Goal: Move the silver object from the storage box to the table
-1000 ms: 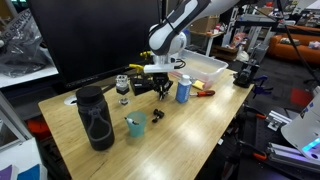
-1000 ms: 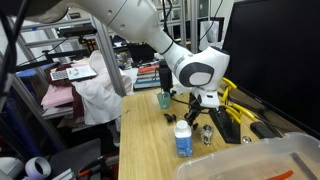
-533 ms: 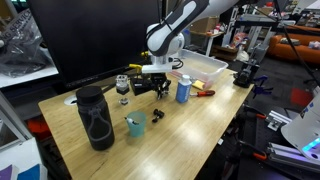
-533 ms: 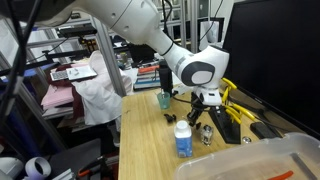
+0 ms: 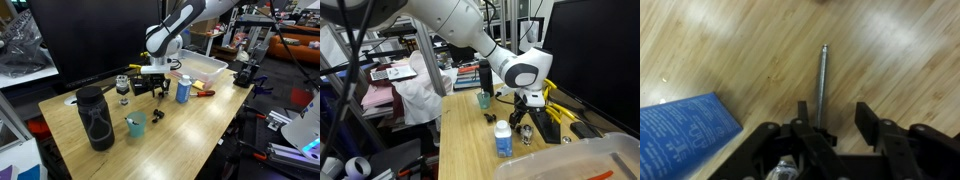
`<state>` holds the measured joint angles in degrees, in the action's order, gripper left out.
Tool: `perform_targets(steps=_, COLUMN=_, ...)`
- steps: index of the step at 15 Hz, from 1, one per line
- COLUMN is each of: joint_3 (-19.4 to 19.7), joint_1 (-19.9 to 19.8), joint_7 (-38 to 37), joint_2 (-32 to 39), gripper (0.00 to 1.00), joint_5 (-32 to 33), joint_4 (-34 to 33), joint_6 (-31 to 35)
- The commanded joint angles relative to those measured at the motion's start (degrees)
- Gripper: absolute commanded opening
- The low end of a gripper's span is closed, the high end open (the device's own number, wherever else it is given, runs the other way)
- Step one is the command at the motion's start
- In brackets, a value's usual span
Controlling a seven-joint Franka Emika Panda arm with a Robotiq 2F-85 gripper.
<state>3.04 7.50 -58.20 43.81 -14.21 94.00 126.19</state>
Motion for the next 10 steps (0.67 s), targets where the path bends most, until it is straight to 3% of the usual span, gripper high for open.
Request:
perform_targets(steps=1, joint_3=-1.6, joint_1=-1.1, joint_7=0.8, joint_2=-0.2, gripper=0.84, joint_5=-1.1, joint_4=-1.6, joint_6=-1.4)
perform_targets(steps=3, joint_3=-2.0, joint_1=-1.0, joint_7=0.3, joint_2=-1.5, gripper=0.98, joint_5=-1.4, joint_4=-1.5, joint_6=-2.5)
perform_targets(steps=4, joint_3=-2.4, joint_1=-1.2, joint_7=0.3, joint_2=-2.1, gripper=1.00, joint_5=-2.0, joint_4=-1.7, joint_6=-3.4)
perform_targets(steps=6, joint_3=-3.6, joint_1=-2.2, joint_7=0.5, joint_2=-3.5, gripper=1.00, joint_5=-4.2, joint_4=-2.0, joint_6=-7.9)
perform_targets(steps=7, joint_3=-2.0, joint_1=-0.4, joint_7=-0.1, joint_2=-1.9, gripper=1.00, joint_5=-2.0, joint_4=-2.2, joint_6=-4.1)
perform_targets(steps=10, joint_3=-2.5, joint_1=-0.9, joint_7=-0.1, joint_2=-3.1, gripper=1.00, joint_5=-3.1, joint_4=-2.3, joint_6=-7.0)
